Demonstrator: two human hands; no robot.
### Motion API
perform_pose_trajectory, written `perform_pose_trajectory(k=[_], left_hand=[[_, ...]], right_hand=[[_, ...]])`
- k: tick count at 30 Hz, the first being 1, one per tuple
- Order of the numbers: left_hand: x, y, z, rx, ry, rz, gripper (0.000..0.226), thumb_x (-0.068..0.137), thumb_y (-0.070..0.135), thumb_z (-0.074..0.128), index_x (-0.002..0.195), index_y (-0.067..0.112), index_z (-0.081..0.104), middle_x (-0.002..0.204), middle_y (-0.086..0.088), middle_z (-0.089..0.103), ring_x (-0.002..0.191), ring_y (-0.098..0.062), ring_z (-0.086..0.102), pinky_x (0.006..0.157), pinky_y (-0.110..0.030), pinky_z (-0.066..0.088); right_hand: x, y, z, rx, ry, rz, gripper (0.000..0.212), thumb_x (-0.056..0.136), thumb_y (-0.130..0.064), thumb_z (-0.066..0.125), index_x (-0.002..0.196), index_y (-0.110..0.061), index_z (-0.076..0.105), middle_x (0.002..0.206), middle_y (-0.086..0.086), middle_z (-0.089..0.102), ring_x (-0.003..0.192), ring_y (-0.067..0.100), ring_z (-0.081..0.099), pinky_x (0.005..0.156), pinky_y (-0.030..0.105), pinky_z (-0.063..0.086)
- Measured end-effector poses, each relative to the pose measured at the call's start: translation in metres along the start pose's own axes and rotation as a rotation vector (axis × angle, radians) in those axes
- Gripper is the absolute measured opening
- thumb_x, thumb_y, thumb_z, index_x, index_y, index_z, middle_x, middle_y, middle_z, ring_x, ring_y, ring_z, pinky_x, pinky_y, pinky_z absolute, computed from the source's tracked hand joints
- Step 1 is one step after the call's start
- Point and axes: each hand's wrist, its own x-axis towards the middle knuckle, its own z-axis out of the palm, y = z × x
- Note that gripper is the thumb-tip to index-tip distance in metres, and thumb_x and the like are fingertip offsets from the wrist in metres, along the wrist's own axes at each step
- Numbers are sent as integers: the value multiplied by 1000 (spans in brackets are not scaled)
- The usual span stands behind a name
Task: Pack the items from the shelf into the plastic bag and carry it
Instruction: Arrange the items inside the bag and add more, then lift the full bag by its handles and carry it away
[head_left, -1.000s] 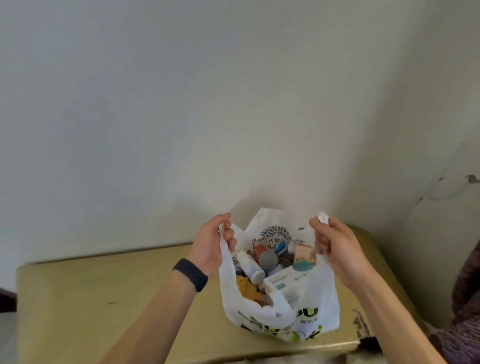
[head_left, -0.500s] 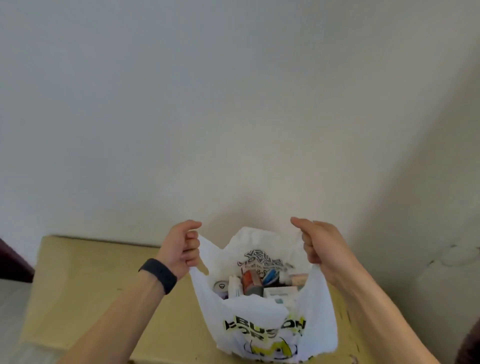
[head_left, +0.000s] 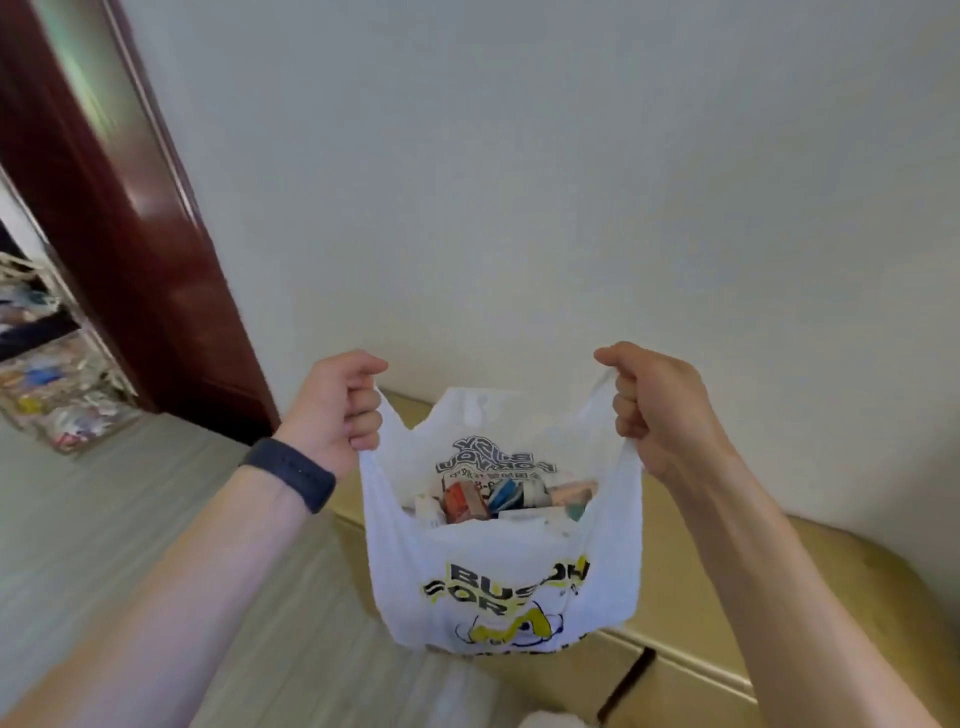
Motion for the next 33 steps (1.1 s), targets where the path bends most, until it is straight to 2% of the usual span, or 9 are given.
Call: perform_pose_trajectory(k=[3, 6, 9, 12, 16, 23, 26, 33], left_hand=[[-34, 25, -50, -10, 97, 102, 44, 84, 16, 57, 54, 25, 27, 45, 9, 13, 35, -10, 9, 46, -24, 5], [-66, 55, -112, -40, 222, 198, 43, 85, 12, 57, 58, 25, 26, 45, 9, 12, 37, -10, 8, 45, -23, 4], [-101, 85, -172, -39, 337, 253, 45, 86, 10, 56, 62, 26, 21, 46, 9, 12, 39, -10, 7, 40, -22, 7], [-133, 104, -217, -45, 458, 277, 43, 86, 9, 57, 64, 27, 24, 50, 8, 13, 47, -13, 4, 46, -25, 5], [-153, 119, -258, -80, 599, 302, 41, 86, 8, 55, 62, 26, 26, 46, 9, 14, 42, -12, 5, 45, -22, 5], [-139, 137, -331, -162, 776, 237, 43, 85, 12, 56, 61, 26, 25, 48, 9, 15, 37, -10, 9, 42, -22, 8], [-111, 150, -357, -198, 827, 216, 43, 86, 13, 55, 60, 26, 24, 48, 9, 14, 37, -10, 9, 42, -22, 8], [-43, 177, -420, -318, 900, 202, 44, 86, 16, 55, 55, 27, 24, 44, 9, 14, 36, -11, 9, 43, -24, 8]], right_hand=[[-24, 16, 48, 108, -24, 30, 25, 84, -8, 61, 64, -17, 49, 47, -8, 20, 42, 13, 16, 42, 26, 14], [-43, 21, 120, 126, -188, 9, 18, 83, -6, 60, 70, -14, 52, 47, -8, 22, 42, 13, 16, 39, 24, 15], [-63, 16, 194, 102, -357, -13, 25, 80, 2, 61, 66, -14, 48, 45, -8, 24, 40, 11, 16, 45, 26, 11], [-74, 17, 251, 67, -491, -4, 33, 76, 7, 61, 62, -17, 41, 53, -3, 22, 44, 13, 16, 47, 30, 11], [-77, 25, 319, 56, -629, 32, 36, 73, 8, 58, 65, -19, 37, 56, -1, 20, 45, 14, 14, 47, 30, 11], [-63, 44, 427, 17, -833, 96, 47, 72, 10, 54, 48, -23, 30, 49, -4, 18, 46, 15, 12, 53, 36, 8], [-35, 53, 466, 12, -906, 111, 45, 73, 11, 53, 56, -21, 27, 49, -5, 17, 46, 14, 12, 52, 34, 8], [41, 61, 561, -45, -1055, 53, 51, 73, 12, 52, 48, -24, 26, 46, -7, 19, 43, 13, 13, 46, 29, 10]])
